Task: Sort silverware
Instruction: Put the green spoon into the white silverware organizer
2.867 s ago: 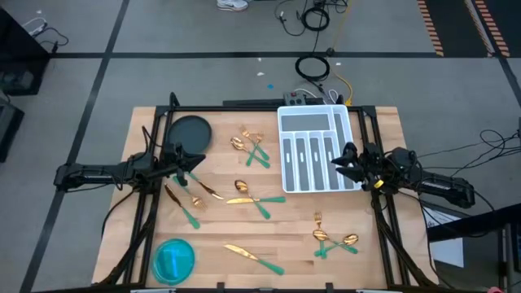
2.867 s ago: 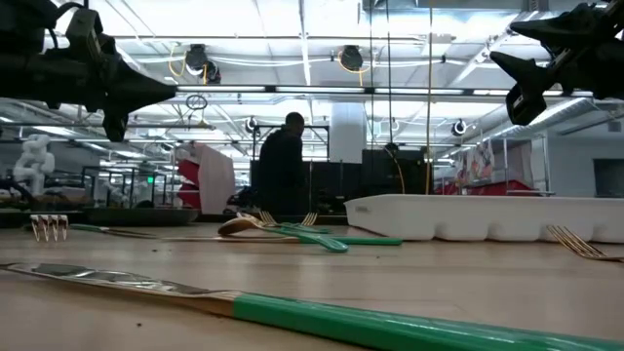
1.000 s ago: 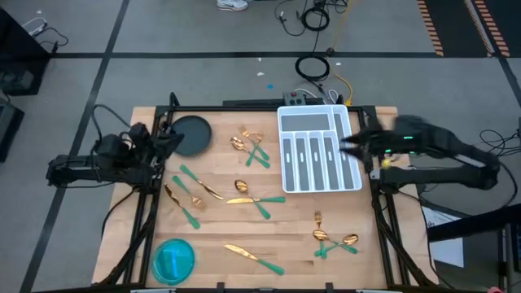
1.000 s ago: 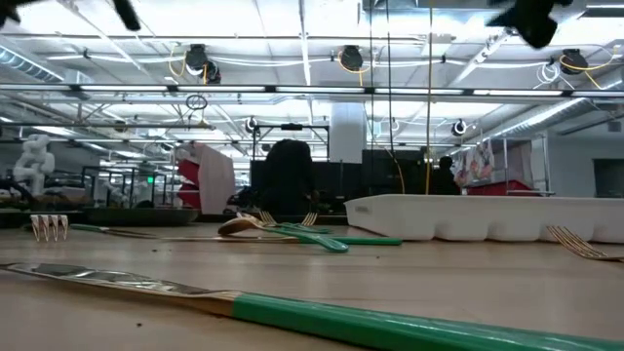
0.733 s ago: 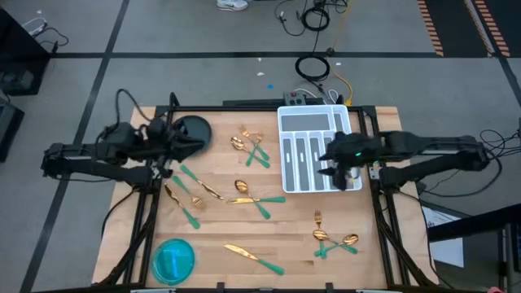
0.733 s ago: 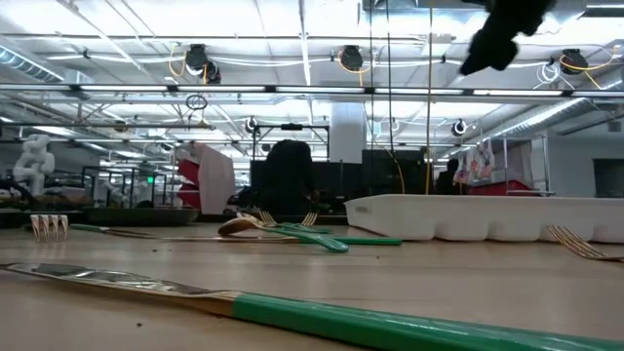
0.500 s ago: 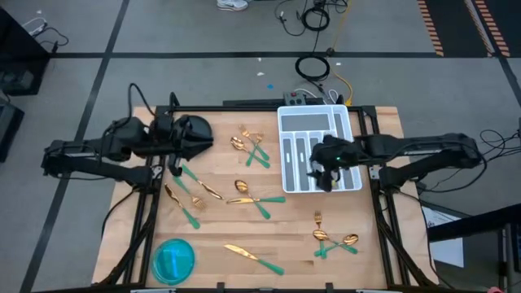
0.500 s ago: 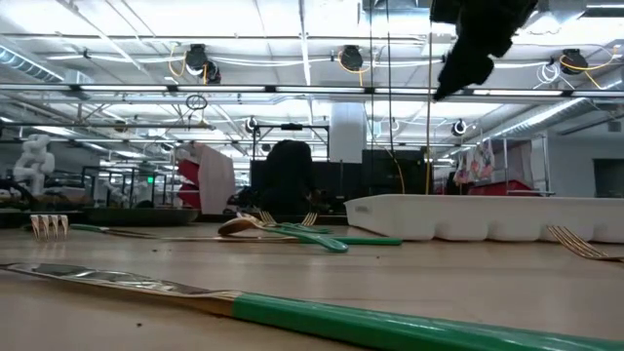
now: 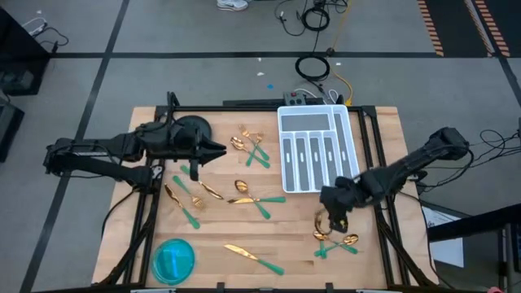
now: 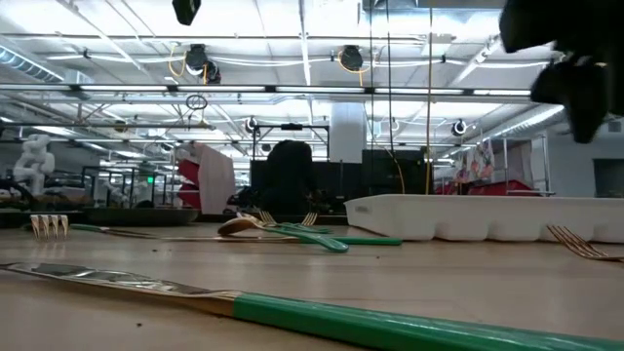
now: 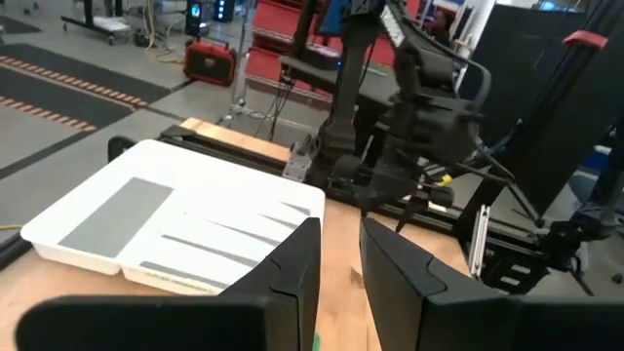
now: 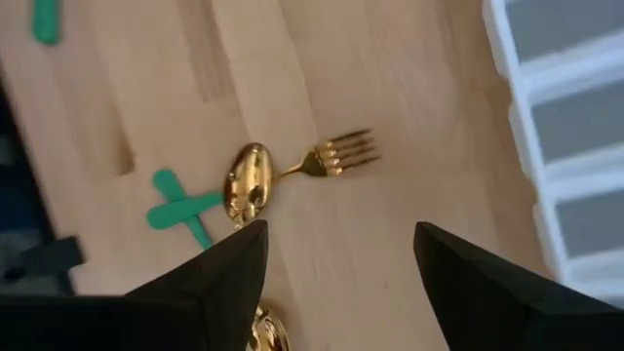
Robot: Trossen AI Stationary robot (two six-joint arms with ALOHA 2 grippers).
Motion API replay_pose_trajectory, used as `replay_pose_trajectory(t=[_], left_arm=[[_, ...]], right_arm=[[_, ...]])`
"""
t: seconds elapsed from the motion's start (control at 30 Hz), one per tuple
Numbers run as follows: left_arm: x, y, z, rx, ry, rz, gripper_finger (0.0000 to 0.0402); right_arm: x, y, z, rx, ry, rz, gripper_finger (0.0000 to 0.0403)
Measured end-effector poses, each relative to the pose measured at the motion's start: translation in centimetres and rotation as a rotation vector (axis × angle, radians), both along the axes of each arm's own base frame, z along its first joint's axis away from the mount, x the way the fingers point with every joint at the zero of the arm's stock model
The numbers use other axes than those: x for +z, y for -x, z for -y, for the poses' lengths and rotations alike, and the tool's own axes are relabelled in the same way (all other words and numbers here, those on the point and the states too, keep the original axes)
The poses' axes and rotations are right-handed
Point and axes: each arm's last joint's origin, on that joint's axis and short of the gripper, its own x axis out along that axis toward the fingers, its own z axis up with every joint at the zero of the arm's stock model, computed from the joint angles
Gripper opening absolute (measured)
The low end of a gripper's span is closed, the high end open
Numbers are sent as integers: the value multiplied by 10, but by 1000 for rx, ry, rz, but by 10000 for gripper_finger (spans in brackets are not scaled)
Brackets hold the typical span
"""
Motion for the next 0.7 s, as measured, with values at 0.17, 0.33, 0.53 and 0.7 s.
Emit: replay_pose_trajectory(t=[0.17, 0.33, 0.53, 0.7], left_arm=[[-2, 0, -2, 63, -4, -23, 82], [-6, 0, -2, 70, -4, -60, 82], [-8, 1, -2, 70, -3, -84, 82], [-10, 1, -2, 70, -3, -98, 82]], right_arm=[[-18, 11, -21, -87, 14, -58, 250], [-34, 15, -41, -124, -37, -45, 250], [-49, 15, -61, -133, -74, -36, 254], [-58, 12, -70, -127, -78, -37, 264]])
